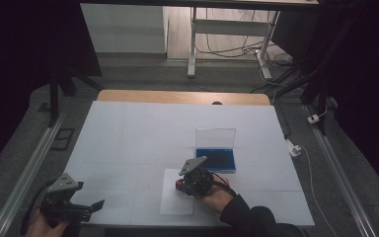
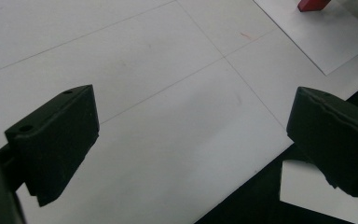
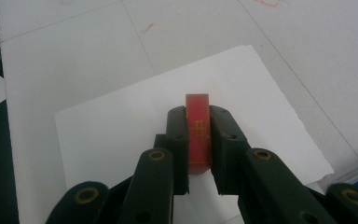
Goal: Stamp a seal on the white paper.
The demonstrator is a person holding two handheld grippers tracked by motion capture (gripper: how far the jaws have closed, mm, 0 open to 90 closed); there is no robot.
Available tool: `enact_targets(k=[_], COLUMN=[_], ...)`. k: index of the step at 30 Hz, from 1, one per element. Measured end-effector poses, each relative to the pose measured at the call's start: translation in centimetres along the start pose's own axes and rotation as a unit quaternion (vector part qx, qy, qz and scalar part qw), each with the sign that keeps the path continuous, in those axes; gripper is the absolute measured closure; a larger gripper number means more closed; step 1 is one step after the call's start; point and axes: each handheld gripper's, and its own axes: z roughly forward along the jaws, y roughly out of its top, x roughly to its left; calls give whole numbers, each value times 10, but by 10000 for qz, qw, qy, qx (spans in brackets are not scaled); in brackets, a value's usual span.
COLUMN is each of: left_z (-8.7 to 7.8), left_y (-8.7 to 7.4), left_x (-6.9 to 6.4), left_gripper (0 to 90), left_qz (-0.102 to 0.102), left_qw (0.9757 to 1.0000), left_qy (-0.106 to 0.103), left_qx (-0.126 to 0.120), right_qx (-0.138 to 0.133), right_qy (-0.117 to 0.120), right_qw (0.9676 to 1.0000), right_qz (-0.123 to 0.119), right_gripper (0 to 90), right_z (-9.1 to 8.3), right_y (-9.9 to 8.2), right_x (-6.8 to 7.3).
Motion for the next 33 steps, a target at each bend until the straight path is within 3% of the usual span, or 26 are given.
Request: enact_targets(k=[4,13,33], left_z=[0,0,-1], left_y=[0,0,0], left_x=[0,0,1], left_gripper=[25,25,25], left_qz=[5,10,-3], left_qw=[10000,10000,10000], left_qy=[2,3,-23], left_qx=[-5,-7,-20], right_qx=[-132,-360,-616], right_qy=[48,-13,27], right_qw=[9998,9993,9976], right_qz=[130,107,316], right_gripper=[783,784,787], right_z=[-2,-12,-34], right_y=[0,4,5], right_x=[-1,0,-7])
